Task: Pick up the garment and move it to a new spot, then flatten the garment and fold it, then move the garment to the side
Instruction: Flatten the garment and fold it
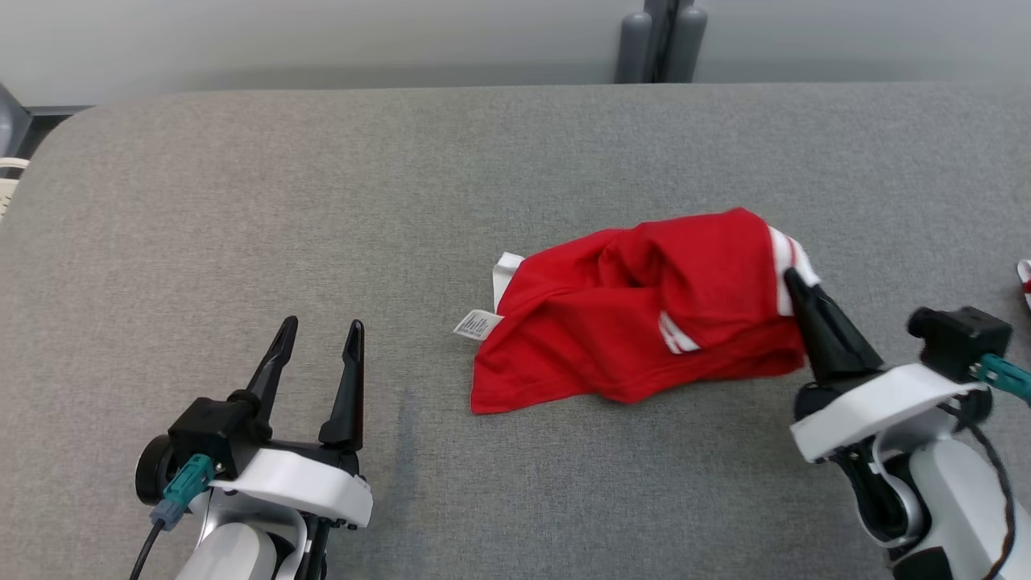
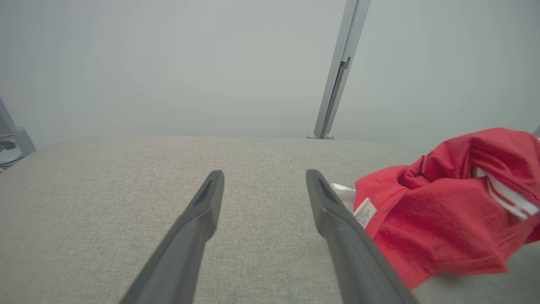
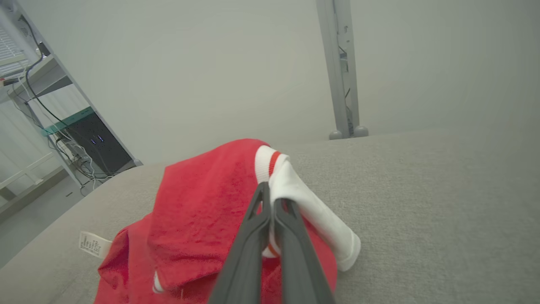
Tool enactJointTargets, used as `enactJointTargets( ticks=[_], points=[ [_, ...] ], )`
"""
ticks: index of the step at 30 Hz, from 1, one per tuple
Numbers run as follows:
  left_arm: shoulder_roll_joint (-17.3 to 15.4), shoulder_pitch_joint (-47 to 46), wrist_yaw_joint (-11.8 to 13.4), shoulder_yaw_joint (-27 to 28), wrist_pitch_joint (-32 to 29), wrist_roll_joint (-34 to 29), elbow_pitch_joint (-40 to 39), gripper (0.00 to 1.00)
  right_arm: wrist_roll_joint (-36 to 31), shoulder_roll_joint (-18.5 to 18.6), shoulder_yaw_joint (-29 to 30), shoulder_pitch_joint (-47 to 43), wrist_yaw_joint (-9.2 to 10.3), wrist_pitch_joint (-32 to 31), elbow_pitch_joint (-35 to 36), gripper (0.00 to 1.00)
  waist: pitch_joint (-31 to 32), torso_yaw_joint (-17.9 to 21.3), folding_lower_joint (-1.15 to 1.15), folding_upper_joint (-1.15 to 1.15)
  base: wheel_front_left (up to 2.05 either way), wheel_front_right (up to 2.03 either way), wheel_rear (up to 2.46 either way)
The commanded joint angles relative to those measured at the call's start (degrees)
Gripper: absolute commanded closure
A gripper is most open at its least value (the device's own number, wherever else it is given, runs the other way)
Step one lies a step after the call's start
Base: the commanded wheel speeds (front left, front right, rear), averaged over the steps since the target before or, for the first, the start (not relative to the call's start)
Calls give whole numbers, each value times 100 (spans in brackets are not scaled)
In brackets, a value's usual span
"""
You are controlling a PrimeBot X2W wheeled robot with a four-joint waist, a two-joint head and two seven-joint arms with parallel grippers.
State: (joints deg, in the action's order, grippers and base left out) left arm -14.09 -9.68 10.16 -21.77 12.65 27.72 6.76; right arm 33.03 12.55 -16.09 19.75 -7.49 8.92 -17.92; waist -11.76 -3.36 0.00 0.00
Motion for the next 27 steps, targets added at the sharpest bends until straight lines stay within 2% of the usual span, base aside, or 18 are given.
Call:
enactJointTargets(
  ticks=[1, 9, 10, 11, 12, 20, 27],
  points=[
    [-44, -119, -10, 10, 33, -43, 0, 0, 113, 36, 167, -54, -2, 82, -214, 100, -91, 74, 0, 0, 0, 0, 0],
    [-34, -269, -45, -31, 62, -71, 16, 0, 482, 32, 460, 161, -2, 319, -1013, 100, -209, 87, 0, 0, 0, 0, 0],
    [-31, -281, -44, -39, 72, -76, 17, 0, 516, 33, 463, 193, -2, 352, -1055, 65, -215, 79, 0, 0, 0, 0, 0],
    [-31, -281, -44, -39, 75, -81, 18, 0, 515, 47, 445, 205, -2, 390, -1076, 49, -216, 73, 0, 0, 0, 0, 0],
    [-29, -271, -30, -32, 91, -91, 14, 0, 475, 83, 427, 201, -2, 437, -1071, 0, -212, 68, 0, 0, 0, 0, 0],
    [-33, -62, 51, 39, 157, -84, -28, 0, -269, 232, 682, -275, -2, 625, -367, 0, -23, 77, 0, 0, 0, 0, 0],
    [-95, 216, 136, 107, 198, -65, -126, 0, -1312, 50, 1206, -891, -2, 596, 503, 0, 270, 177, 0, 0, 0, 0, 0]
  ],
)
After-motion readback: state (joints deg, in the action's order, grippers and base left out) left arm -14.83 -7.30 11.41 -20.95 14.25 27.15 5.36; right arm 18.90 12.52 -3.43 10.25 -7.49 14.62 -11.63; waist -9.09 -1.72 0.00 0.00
